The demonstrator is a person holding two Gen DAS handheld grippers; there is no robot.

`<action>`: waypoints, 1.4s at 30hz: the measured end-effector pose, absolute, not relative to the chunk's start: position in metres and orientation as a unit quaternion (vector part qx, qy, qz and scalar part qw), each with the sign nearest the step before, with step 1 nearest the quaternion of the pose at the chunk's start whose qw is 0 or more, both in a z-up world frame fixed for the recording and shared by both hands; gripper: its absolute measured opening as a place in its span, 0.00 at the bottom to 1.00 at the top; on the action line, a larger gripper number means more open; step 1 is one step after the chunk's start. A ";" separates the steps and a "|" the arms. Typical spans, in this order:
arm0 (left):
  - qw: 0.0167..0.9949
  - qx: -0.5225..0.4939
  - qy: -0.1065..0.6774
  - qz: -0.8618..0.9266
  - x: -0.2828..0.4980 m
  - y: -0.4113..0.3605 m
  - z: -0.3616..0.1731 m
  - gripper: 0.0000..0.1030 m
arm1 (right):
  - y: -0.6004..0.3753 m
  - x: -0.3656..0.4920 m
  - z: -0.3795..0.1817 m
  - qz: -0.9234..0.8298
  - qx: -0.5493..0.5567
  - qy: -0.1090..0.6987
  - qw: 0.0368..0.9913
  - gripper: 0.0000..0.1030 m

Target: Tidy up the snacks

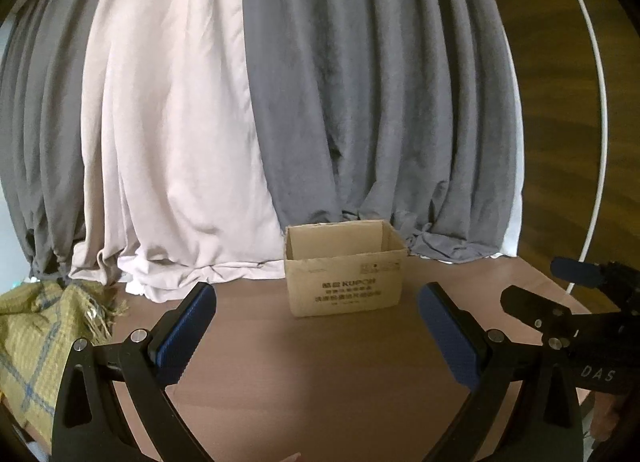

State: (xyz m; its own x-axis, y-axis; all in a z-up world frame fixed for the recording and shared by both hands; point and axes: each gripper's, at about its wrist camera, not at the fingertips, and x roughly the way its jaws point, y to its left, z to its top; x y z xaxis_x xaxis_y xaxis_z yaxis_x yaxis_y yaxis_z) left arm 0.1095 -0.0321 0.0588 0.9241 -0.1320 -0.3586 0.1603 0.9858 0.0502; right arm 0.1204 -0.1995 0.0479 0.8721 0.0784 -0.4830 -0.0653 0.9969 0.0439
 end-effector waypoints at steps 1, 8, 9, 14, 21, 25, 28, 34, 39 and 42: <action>0.980 0.036 0.179 -0.075 0.103 -0.034 0.059 1.00 | -0.201 0.114 0.048 0.039 0.015 0.250 0.967 0.81; 0.981 0.032 0.176 -0.074 0.063 -0.044 0.060 1.00 | -0.214 0.071 0.049 0.041 0.016 0.242 0.969 0.81; 0.981 0.032 0.175 -0.075 0.058 -0.046 0.060 1.00 | -0.215 0.066 0.050 0.041 0.016 0.241 0.970 0.81; 0.983 0.034 0.165 -0.070 0.036 -0.050 0.064 1.00 | -0.219 0.045 0.052 0.041 0.018 0.234 0.971 0.81; 0.984 0.040 0.161 -0.063 0.015 -0.053 0.065 1.00 | -0.223 0.021 0.053 0.043 0.017 0.228 0.973 0.81; 0.984 0.041 0.161 -0.063 0.007 -0.055 0.065 1.00 | -0.227 0.014 0.052 0.045 0.019 0.229 0.972 0.81; 0.984 0.041 0.162 -0.062 0.003 -0.056 0.065 1.00 | -0.227 0.010 0.052 0.044 0.019 0.228 0.972 0.81; 0.985 0.042 0.159 -0.056 -0.005 -0.055 0.066 1.00 | -0.227 0.000 0.052 0.046 0.019 0.226 0.973 0.81; 0.985 0.045 0.158 -0.053 -0.011 -0.055 0.066 1.00 | -0.226 -0.009 0.051 0.050 0.019 0.223 0.973 0.81; 0.985 0.047 0.158 -0.051 -0.016 -0.056 0.067 1.00 | -0.227 -0.012 0.051 0.051 0.022 0.223 0.973 0.81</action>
